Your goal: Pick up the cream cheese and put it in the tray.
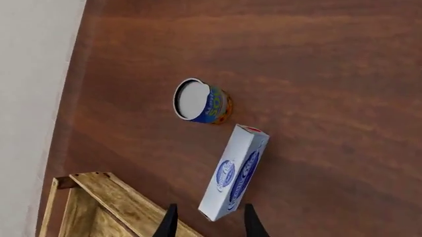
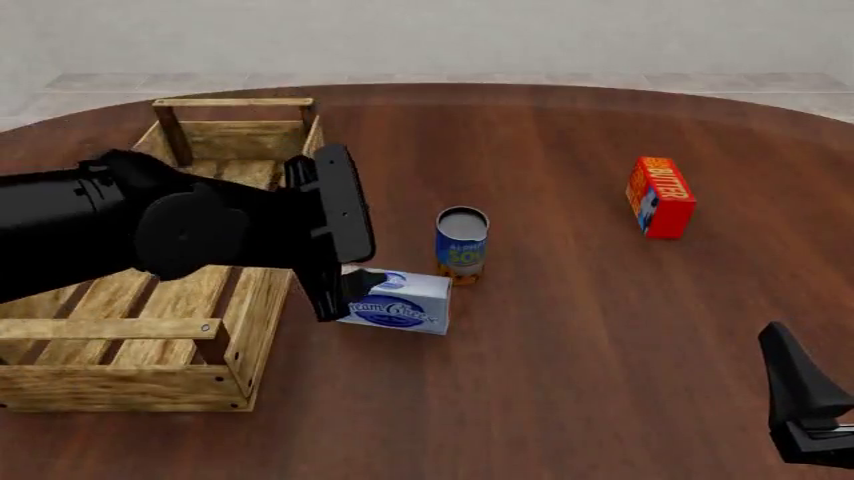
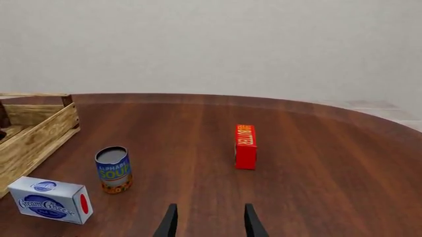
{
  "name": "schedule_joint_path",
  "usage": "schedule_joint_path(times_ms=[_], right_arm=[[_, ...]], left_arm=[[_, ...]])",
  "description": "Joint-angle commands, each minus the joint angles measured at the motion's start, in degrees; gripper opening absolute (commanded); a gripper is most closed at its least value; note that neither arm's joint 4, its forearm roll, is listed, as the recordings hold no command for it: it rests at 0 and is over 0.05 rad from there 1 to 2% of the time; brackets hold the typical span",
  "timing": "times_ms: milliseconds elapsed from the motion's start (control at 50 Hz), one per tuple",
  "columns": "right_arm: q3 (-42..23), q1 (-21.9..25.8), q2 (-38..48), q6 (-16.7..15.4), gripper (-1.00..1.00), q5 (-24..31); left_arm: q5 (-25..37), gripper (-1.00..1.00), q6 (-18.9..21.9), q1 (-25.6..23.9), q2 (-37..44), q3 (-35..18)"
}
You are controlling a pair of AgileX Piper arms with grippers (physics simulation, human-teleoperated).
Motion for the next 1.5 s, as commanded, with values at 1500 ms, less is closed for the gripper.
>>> schedule_joint_path(times_ms=[1500], right_arm=[[0.0,0.4,-0.1,0.2,1.00,0.4]], left_arm=[[-12.6,1.00,5.9,2.5,15.2,3.4]])
